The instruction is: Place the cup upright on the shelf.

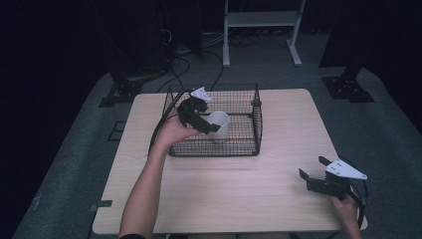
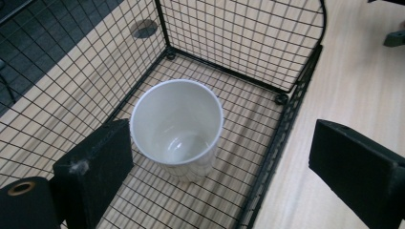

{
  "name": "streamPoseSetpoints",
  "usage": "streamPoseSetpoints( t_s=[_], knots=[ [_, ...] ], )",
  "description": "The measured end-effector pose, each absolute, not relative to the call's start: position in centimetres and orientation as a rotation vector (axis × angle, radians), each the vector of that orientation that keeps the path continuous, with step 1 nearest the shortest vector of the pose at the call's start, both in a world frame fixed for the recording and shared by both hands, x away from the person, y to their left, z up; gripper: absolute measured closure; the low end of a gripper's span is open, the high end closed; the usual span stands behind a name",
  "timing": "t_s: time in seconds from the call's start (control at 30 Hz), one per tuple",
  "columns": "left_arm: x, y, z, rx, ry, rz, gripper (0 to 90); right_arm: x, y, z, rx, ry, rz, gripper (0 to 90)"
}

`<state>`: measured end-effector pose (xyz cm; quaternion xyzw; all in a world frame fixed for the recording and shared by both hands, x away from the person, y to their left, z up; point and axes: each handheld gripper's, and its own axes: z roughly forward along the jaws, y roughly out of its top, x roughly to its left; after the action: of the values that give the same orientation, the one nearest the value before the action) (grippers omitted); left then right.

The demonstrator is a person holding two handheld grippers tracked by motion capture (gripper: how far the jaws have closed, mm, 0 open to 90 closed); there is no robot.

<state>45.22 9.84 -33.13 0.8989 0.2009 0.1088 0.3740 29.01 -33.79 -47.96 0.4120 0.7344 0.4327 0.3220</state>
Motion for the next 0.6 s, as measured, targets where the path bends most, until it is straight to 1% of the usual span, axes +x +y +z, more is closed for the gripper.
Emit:
streamPoseSetpoints(
  t_s=[0.6],
  knots=[
    [42.8,10.0,-32.9,2.27,0.482,0.289,7.0,29.0,-33.8,-48.0,1.08,1.93,1.134,13.1]
  ],
)
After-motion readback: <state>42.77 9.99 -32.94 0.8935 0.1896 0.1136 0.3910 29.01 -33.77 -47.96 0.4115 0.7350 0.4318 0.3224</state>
